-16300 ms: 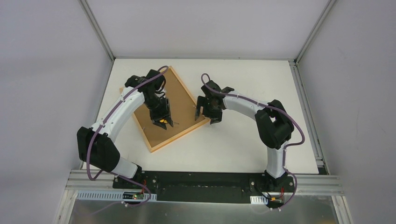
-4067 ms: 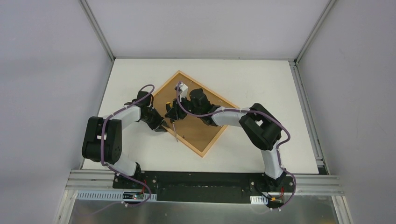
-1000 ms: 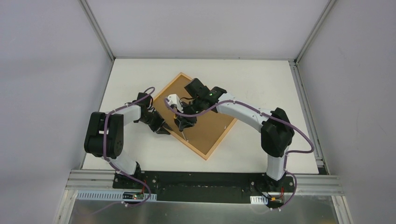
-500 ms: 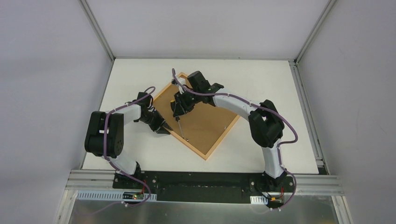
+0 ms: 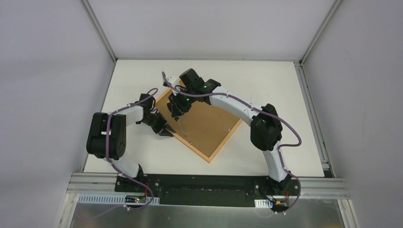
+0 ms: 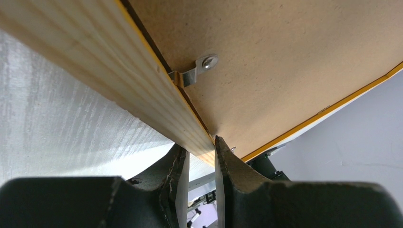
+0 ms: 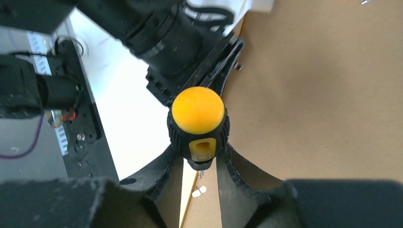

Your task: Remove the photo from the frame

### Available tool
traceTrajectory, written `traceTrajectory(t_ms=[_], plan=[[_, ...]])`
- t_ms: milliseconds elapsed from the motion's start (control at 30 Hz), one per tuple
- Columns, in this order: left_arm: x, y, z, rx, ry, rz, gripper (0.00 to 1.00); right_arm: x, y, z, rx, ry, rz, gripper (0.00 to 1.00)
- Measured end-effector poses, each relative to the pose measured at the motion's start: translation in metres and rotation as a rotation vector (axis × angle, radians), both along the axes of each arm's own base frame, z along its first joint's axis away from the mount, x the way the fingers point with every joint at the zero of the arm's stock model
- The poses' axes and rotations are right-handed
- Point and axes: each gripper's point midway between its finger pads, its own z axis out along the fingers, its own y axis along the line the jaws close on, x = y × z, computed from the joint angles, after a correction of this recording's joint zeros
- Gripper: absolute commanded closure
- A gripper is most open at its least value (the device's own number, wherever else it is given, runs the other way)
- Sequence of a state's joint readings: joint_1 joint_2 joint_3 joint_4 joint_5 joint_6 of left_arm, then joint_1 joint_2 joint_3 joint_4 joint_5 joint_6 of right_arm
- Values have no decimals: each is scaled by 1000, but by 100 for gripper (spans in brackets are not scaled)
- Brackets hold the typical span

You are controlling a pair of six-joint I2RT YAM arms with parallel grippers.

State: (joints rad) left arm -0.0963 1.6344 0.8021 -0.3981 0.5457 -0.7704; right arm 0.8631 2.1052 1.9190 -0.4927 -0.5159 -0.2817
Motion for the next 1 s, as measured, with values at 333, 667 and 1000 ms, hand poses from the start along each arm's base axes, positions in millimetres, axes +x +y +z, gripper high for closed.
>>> traceTrajectory(t_ms=[333,667,1000], plan=[[0,0,-1,-2,12,0,100,-32,3,-18,-76,-33,106,100],[0,0,-1,-2,13,0,100,-34,1,-36,-124,-62,140,100],[1,-1,-2,-4,19,-1,100,-37,3,-38,-114,-42,139,100]])
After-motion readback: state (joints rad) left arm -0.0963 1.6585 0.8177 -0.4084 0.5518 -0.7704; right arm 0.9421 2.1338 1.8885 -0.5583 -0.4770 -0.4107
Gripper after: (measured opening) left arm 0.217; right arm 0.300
